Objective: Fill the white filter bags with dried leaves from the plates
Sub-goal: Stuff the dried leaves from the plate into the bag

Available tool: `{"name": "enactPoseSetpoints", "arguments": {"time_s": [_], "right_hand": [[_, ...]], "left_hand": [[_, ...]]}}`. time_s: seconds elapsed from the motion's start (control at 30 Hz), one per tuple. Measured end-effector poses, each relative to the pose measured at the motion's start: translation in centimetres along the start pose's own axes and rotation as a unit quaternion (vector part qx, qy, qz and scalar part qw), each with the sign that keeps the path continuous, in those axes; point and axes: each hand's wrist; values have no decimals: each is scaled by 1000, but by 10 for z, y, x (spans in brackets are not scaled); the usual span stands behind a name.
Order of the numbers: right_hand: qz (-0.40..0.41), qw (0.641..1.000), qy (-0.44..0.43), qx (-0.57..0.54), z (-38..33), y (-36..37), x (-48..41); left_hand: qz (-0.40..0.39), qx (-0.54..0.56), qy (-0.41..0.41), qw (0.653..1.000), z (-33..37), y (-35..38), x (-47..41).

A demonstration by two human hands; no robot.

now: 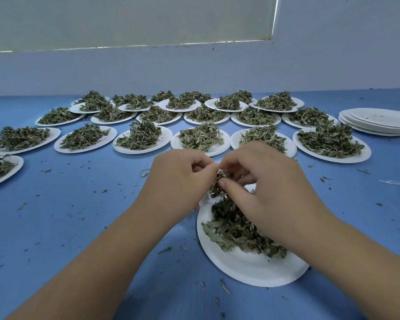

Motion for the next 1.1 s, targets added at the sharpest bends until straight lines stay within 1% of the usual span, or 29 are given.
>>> {"name": "enactPoseSetpoints", "arguments": {"time_s": [0.17,0.23,0.33,0.43,0.5,0.6,0.67,0.8,0.93,1.03,1.1], "right_hand": [[-12,999,-11,44,-2,1,1],[-3,999,-13,48,-1,-1,2],[23,1000,-4,-12,3,-6,3],[27,996,31,-78,8,-13,3],[-9,993,63,-95,10,-18,3],[-95,985,109,-92,10,-17,3],[-115,982,120,-84,8,-11,4],[-73,982,125,-118,9,-4,4],[-29,981,103,-161,9,-7,3],[-20,981,83,-174,8,-8,3],[-22,984,72,-163,9,-7,3]], "left_hand": [[-10,20,-1,1000,-1,0,0],[-11,23,-1,1000,-3,-1,-1],[-10,20,0,1000,-4,-3,-3],[-3,30,-12,999,-7,-5,-4],[3,46,-23,999,-9,-7,-5],[8,73,-40,997,-11,-9,-7],[8,80,-49,996,-12,-9,-7],[6,80,-51,996,-11,-6,-7],[9,48,-47,998,-10,-4,-7],[13,36,-42,998,-9,-3,-6],[13,32,-36,999,-8,-3,-5]]}}
Point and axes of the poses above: each hand's wrist, its own x-axis away from the middle knuckle, its own y-axis out of the palm, z = x × y, and after that the axes turned 13 degrees about -z, right-handed
